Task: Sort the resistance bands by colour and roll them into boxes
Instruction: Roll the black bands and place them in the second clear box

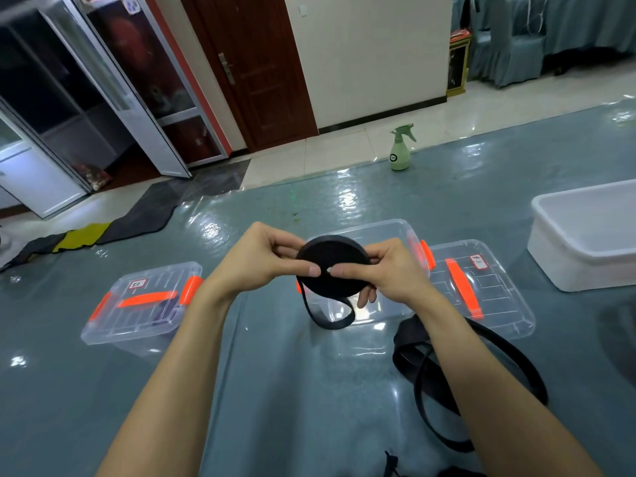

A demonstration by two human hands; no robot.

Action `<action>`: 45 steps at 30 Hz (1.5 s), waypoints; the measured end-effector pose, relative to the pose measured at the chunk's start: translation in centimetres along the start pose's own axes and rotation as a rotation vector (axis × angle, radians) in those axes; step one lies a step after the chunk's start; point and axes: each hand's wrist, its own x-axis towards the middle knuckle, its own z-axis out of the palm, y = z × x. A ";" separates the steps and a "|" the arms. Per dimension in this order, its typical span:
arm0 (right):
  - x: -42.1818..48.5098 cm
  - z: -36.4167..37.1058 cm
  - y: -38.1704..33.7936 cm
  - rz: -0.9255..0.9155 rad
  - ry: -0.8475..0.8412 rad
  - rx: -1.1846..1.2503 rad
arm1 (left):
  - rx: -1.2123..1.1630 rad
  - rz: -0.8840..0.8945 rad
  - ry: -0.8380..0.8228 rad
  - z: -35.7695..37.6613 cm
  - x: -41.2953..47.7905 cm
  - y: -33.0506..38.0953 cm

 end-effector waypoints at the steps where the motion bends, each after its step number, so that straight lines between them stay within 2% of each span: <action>1: 0.0 -0.2 -0.2 -0.001 0.029 0.035 | -0.039 0.005 0.022 0.2 -0.2 -0.2; 4: -0.1 -0.2 -0.2 0.011 0.050 0.113 | -0.028 0.023 0.046 0.5 -0.3 -0.1; 8: -0.5 -0.6 -0.3 -0.006 -0.066 0.100 | 0.155 0.011 0.014 -0.6 0.0 1.3; 11: -0.5 -1.6 0.2 -0.016 -0.014 0.036 | 0.367 -0.001 -0.001 -1.2 0.6 2.2; 16: 0.0 -0.6 1.6 -0.060 0.038 0.024 | 0.557 -0.007 -0.063 -1.7 1.5 3.3; 18: 0.0 -0.3 1.9 -0.042 0.011 -0.029 | 0.628 -0.033 -0.089 -2.0 1.6 3.7; 22: 0.1 0.2 1.2 -0.027 -0.042 -0.307 | 0.851 -0.003 -0.171 -1.2 2.2 5.0; 26: 0.6 1.7 1.3 -0.009 -0.129 -0.273 | 0.985 0.049 -0.252 0.0 2.9 5.9; 29: 0.4 1.6 1.5 0.029 -0.113 -0.156 | 0.891 0.037 -0.251 -0.3 2.7 6.1; 36: 0.3 -0.1 0.7 -0.003 0.005 0.122 | 0.313 -0.006 -0.060 -1.5 1.1 3.7; 41: 0.3 -0.6 0.4 -0.049 0.103 0.296 | 0.120 0.024 0.089 -0.8 0.4 2.3; 45: 0.4 0.2 1.2 -0.023 0.089 0.443 | 0.019 0.033 0.076 0.1 0.7 2.6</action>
